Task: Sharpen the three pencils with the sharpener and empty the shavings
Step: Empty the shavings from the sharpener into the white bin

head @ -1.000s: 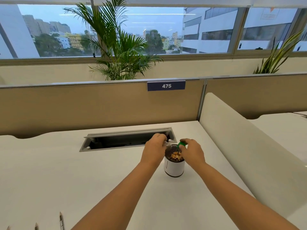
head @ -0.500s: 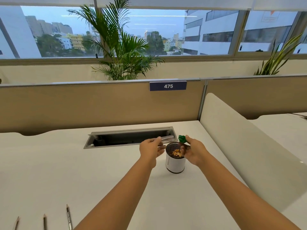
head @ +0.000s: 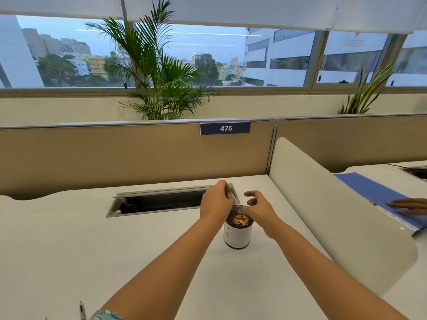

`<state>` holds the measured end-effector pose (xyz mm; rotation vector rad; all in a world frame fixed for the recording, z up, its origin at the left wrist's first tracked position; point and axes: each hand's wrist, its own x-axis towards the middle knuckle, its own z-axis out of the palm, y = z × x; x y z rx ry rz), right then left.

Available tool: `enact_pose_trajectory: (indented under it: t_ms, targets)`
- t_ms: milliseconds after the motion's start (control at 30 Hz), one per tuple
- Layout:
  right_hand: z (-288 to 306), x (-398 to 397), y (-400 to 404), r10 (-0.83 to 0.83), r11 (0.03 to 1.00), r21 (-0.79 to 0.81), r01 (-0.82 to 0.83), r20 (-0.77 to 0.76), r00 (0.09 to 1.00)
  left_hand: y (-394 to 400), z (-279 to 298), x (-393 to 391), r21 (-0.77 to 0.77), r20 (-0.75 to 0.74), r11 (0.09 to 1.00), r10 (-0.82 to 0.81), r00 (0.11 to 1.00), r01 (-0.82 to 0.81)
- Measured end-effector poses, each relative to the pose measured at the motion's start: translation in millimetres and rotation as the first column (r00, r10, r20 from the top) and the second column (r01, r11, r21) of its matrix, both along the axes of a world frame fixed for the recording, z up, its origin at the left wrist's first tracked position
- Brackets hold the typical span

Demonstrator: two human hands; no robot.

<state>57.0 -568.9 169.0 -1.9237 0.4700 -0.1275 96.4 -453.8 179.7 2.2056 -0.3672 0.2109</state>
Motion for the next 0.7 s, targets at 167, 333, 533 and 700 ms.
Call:
enact_pose_trajectory:
  t_ms: [167,333,533,700]
  targets:
    - [-8,14,-2,0.110,0.874,-0.485,-0.036,0.124,0.986,-15,2,8,0.082,-0.050,0.988,-0.125,0.991,0.129]
    - [-18,20,-5,-0.080,0.929,-0.334,0.162,0.245,0.966,-13,-7,-3,-0.367,-0.171,0.928,0.001,0.985,-0.065]
    - [-28,22,-3,-0.078,0.925,-0.350,0.148,0.207,0.975,-11,-22,-14,-0.600,-0.343,0.795,-0.359,0.868,0.092]
    - [-27,22,2,-0.071,0.930,-0.335,0.151,0.240,0.968,-13,-23,-12,-0.629,-0.313,0.775,-0.329,0.891,0.065]
